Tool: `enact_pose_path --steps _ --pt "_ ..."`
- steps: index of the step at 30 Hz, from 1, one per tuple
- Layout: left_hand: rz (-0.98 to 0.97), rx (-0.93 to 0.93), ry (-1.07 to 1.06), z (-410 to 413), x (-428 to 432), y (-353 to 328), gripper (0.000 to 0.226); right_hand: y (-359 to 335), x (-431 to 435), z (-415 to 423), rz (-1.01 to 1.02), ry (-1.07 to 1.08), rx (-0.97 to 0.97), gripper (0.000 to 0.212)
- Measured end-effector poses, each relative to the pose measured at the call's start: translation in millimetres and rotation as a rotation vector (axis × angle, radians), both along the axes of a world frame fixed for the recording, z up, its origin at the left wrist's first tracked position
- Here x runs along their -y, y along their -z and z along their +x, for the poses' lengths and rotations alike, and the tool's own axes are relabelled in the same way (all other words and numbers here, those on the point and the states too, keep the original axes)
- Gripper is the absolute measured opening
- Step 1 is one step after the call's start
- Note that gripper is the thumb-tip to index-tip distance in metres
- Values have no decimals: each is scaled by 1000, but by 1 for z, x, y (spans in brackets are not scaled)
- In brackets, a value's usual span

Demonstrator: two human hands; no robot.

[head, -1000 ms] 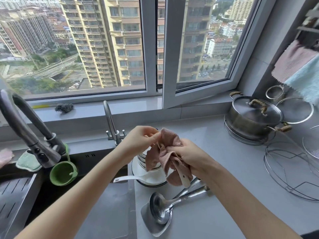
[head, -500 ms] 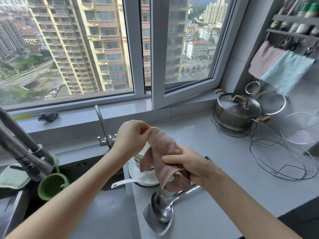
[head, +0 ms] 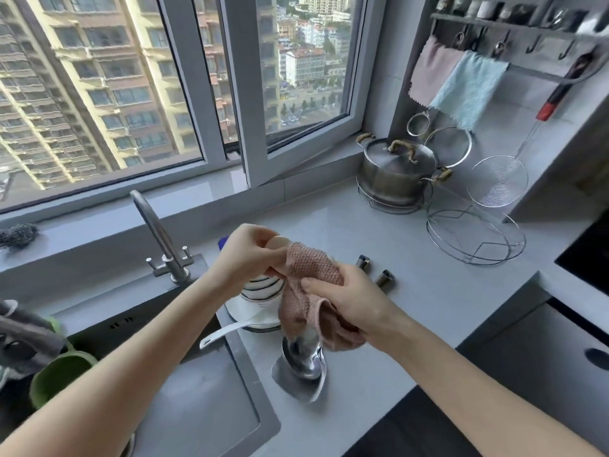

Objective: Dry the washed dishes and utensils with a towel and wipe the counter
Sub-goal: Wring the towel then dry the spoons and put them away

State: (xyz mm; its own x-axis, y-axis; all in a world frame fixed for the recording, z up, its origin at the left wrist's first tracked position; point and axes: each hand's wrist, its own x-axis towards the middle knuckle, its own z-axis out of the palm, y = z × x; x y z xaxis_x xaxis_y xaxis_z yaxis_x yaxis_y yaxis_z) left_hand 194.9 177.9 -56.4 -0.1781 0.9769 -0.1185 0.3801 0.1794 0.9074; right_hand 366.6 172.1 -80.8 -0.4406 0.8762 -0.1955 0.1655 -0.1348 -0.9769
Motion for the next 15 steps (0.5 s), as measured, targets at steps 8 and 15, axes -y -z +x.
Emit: enact_pose_path --steps 8,15 --pt "28 140 -51 32 -12 -4 7 7 33 115 25 286 102 11" --pt "-34 137 334 211 8 13 19 0 85 195 14 378 139 16"
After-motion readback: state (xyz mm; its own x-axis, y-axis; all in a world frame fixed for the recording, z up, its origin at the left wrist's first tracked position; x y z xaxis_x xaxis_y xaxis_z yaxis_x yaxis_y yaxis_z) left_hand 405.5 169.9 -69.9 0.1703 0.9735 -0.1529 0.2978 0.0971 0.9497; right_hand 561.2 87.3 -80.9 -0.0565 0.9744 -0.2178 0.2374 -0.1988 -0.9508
